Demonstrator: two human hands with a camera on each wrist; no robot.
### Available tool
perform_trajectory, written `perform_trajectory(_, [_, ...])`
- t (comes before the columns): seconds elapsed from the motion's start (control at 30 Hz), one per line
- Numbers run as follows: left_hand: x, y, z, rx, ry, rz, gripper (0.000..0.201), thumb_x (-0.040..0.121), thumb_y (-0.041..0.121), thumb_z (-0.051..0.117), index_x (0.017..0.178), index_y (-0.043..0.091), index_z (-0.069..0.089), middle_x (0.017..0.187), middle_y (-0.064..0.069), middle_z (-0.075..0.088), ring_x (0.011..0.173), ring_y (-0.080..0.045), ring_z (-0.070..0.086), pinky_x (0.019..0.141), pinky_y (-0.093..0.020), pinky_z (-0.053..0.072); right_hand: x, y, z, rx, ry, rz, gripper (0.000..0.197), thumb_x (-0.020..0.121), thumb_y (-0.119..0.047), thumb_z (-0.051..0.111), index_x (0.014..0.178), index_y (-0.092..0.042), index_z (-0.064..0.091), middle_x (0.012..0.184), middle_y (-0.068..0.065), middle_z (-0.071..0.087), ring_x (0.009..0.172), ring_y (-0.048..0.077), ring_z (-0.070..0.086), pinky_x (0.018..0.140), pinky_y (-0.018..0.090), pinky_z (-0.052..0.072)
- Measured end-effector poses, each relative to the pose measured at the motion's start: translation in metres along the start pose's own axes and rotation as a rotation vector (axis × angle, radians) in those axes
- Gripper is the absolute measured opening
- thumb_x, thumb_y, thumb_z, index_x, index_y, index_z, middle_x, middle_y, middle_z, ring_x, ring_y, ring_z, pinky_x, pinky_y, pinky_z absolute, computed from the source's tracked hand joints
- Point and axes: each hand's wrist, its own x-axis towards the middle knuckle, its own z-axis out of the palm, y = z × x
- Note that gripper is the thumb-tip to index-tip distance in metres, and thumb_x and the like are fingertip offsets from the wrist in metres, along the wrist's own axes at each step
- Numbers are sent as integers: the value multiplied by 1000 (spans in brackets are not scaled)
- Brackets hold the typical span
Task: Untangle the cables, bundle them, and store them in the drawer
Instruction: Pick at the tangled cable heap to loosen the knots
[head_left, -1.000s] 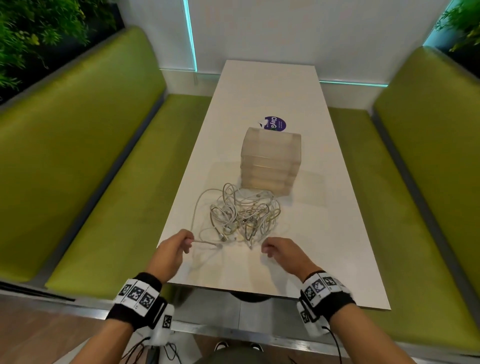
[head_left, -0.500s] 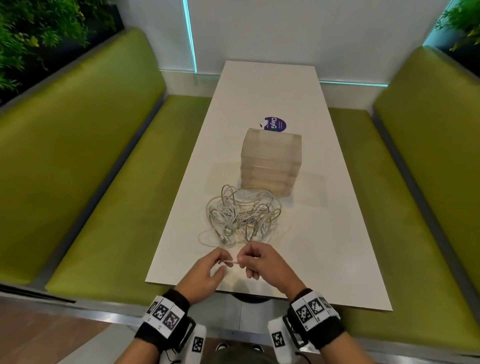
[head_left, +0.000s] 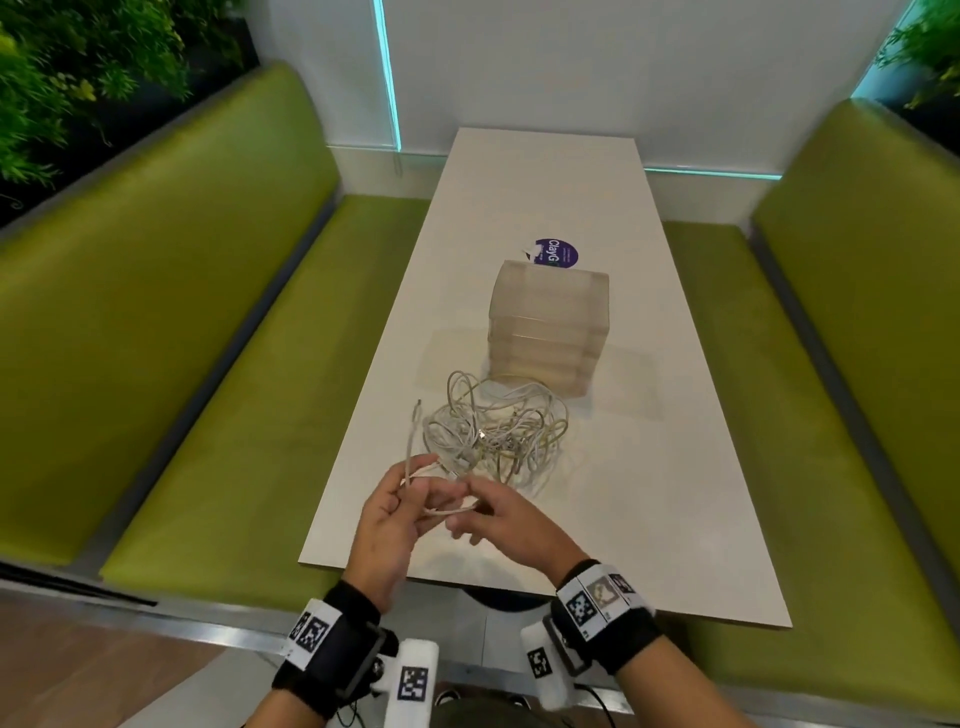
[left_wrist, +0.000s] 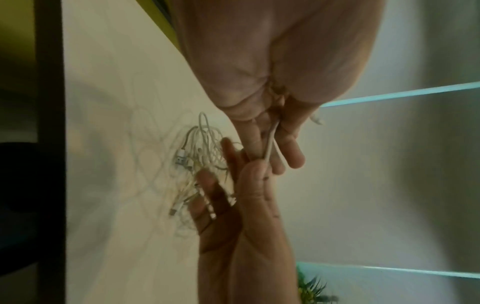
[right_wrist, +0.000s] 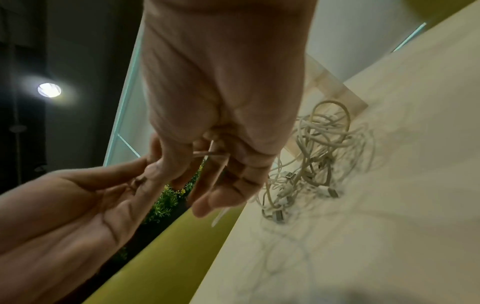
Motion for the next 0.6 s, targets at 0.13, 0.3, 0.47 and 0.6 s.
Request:
perform_trajectory(0.13, [4, 19, -11, -187, 105, 37, 20, 100, 13, 36, 102, 6, 55, 63, -2, 61, 65, -17, 64, 71, -27, 56, -1, 5, 0, -166, -129, 29, 22, 97, -22, 48, 81, -18, 63, 73, -7, 59, 62, 10, 55, 61, 19, 43])
perform_trajectory(0.3, [6, 42, -38, -366, 266, 28, 26, 99, 27, 38, 82, 13, 53, 48, 8, 37, 40, -6, 36, 41, -18, 36, -8, 21, -21, -290, -76, 32, 26, 97, -28, 50, 73, -20, 60, 69, -11, 52, 55, -2, 47, 58, 13, 40])
perform_trajectory(0.47, [6, 53, -64, -364, 303, 89, 33, 98, 31, 37, 77, 17, 58, 43, 11, 29, 44, -10, 8, 41, -21, 13, -2, 37, -50, -461, 58, -2, 24, 96, -27, 51, 74, -22, 59, 73, -14, 56, 71, 1, 52, 72, 23, 41])
perform_trajectory(0.6, [9, 38, -71, -167, 330, 36, 28, 100, 27, 36, 85, 13, 55, 48, 8, 32, 41, -5, 18, 40, -19, 18, 9, 37, -61, -387, 202, -21, 26, 97, -21, 50, 74, -16, 61, 71, -9, 58, 65, -3, 52, 67, 18, 39])
